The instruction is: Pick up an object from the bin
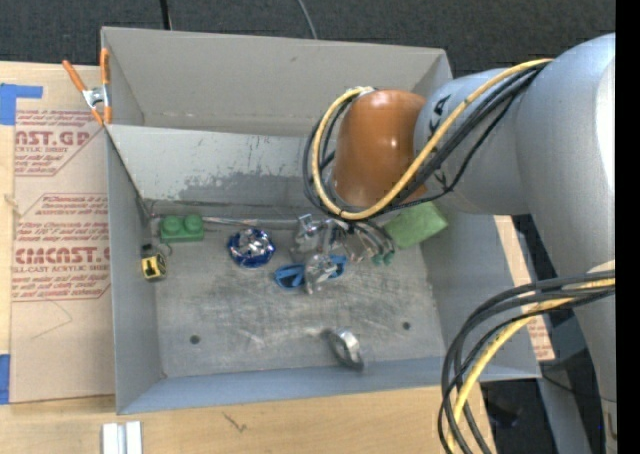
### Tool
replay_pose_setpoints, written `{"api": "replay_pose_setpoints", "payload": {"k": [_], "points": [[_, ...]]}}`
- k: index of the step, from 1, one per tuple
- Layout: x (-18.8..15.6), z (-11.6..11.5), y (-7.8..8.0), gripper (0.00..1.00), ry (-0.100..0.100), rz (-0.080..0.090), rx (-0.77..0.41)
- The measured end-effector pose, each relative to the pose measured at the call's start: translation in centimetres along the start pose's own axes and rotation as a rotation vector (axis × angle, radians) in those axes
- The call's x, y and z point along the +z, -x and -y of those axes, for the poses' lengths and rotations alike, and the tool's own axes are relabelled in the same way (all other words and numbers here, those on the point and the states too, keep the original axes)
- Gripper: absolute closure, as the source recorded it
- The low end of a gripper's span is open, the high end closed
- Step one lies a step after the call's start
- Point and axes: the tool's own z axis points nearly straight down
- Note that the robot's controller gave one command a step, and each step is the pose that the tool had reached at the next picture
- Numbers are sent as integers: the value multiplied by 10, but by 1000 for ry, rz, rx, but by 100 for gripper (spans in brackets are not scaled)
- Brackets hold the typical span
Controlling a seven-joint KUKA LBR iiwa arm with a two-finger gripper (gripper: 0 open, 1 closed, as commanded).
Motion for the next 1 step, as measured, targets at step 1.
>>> {"api": "replay_pose_setpoints", "payload": {"k": [1], "points": [[-103,0,4,100,-1,2,0]]}}
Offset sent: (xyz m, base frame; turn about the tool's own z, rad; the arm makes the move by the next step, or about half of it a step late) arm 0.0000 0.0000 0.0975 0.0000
